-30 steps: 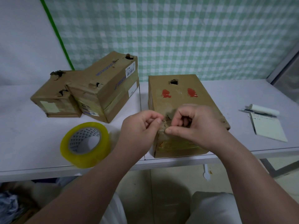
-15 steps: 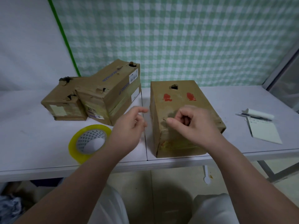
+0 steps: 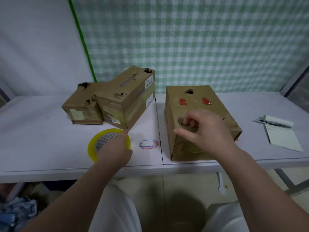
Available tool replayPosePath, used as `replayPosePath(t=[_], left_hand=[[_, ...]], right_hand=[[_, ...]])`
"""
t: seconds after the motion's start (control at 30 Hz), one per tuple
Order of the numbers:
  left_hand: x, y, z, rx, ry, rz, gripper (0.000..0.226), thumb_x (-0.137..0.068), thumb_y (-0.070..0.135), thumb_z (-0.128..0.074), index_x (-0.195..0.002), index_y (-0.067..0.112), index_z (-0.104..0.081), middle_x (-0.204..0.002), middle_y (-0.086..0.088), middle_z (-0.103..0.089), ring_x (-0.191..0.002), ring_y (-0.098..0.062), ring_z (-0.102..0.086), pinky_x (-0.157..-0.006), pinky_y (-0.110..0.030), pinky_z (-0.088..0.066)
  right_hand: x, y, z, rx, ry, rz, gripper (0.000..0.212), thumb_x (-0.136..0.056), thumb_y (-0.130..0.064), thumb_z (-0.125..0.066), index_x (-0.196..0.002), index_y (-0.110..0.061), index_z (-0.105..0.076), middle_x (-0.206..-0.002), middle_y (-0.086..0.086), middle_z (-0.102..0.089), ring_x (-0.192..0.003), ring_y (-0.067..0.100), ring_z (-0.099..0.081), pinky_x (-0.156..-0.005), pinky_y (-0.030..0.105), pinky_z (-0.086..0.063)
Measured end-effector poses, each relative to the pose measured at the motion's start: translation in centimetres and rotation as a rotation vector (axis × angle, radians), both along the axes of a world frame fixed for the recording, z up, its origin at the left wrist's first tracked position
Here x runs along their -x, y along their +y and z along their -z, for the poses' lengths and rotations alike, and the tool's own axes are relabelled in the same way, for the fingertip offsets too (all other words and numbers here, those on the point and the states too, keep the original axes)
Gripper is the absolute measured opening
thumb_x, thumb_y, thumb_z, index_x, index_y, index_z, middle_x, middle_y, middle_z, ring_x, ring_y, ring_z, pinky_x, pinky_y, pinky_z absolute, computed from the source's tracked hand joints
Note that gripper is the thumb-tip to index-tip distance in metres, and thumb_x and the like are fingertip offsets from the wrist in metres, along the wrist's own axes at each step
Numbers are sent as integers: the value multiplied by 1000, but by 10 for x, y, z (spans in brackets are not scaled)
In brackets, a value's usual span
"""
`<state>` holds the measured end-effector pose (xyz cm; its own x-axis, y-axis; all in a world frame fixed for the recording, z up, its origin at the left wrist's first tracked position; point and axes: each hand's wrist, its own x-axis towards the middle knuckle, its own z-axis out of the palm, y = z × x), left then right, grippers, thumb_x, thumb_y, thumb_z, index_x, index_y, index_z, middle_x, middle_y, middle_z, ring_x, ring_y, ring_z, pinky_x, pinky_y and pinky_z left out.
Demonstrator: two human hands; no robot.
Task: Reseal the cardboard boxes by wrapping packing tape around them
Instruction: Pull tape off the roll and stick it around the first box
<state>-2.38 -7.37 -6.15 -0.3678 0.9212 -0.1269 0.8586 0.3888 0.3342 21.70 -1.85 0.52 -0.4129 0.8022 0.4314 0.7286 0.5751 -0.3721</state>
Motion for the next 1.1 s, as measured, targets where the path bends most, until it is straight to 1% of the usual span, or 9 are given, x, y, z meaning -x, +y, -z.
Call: replayPosePath(t=[0.13, 0.27, 0.33, 0.4, 0.5, 0.63, 0.77, 0.93, 1.1], left_hand=[[-1, -9, -19, -231, -86, -24, 57, -89, 18, -55, -142, 28, -37, -125, -7, -58, -113, -28, -53, -86, -34, -41], [-3, -27, -55, -348, -709, -121, 51, -89, 11, -61, -135, 28, -46, -95, -14, -59, -85, -29, -57, -72, -35, -45], [-10, -39, -69, -302, -1009, -108, 47, -89, 7, -61, -129, 29, -49, -85, -8, -62, -73, -24, -60, -66, -33, -50], [-18, -49, -74, -264, -1119, -48, 49, -86, 4, -62, -126, 30, -50, -86, -10, -67, -72, -24, -65, -67, -36, -54], [-30, -60, -71, -235, -1197, 38, 62, -77, 5, -73, -128, 31, -50, -94, -17, -69, -79, -26, -67, -67, -36, -55], [-43, -69, -69, -192, -1214, 118, 65, -64, 21, -72, -123, 36, -49, -98, -11, -72, -89, -28, -69, -74, -37, -57], [-46, -72, -76, -104, -1118, 141, 46, -82, 19, -72, -119, 37, -51, -94, -11, -70, -86, -28, -69, -75, -38, -58], [-47, -66, -76, -226, -709, 193, 18, -91, 34, -55, -105, 36, -67, -93, -11, -57, -76, -10, -52, -63, -22, -42], [-49, -62, -75, -274, -768, 141, 9, -87, 22, -63, -87, 22, -73, -80, 8, -66, -64, 10, -55, -51, -7, -38]], right_hand=[[6, -11, 3, -65, 160, 10, 21, -84, -38, -65, -74, -21, -62, -70, -10, -57, -69, 8, -53, -62, 30, -46], [16, -31, 0, -20, 369, -3, 20, -87, -29, -65, -69, -21, -61, -62, -10, -56, -63, 9, -54, -56, 19, -42], [24, -44, -2, 136, 452, -46, 22, -86, -32, -62, -66, -26, -62, -58, -11, -58, -59, 6, -54, -53, 14, -40], [30, -54, -1, 298, 436, -82, 26, -84, -42, -57, -62, -28, -61, -55, -12, -58, -53, 5, -52, -51, 16, -38], [35, -65, 8, 470, 291, -118, 56, -79, -65, -48, -65, -14, -65, -63, 6, -62, -61, 18, -58, -58, 35, -45], [34, -76, 17, 710, 351, -197, 77, -68, -74, -53, -82, 1, -63, -81, 24, -62, -78, 34, -62, -74, 49, -51], [24, -84, 17, 994, 630, -283, 66, -79, -45, -73, -101, 14, -55, -100, 35, -60, -82, 30, -62, -86, 48, -53], [18, -91, 25, 955, 565, -286, 48, -66, -54, -67, -76, -9, -55, -76, 13, -52, -74, 24, -50, -71, 43, -40], [15, -99, 26, 882, 498, -267, 51, -66, -57, -65, -69, -9, -49, -69, 6, -48, -66, 19, -44, -64, 39, -33]])
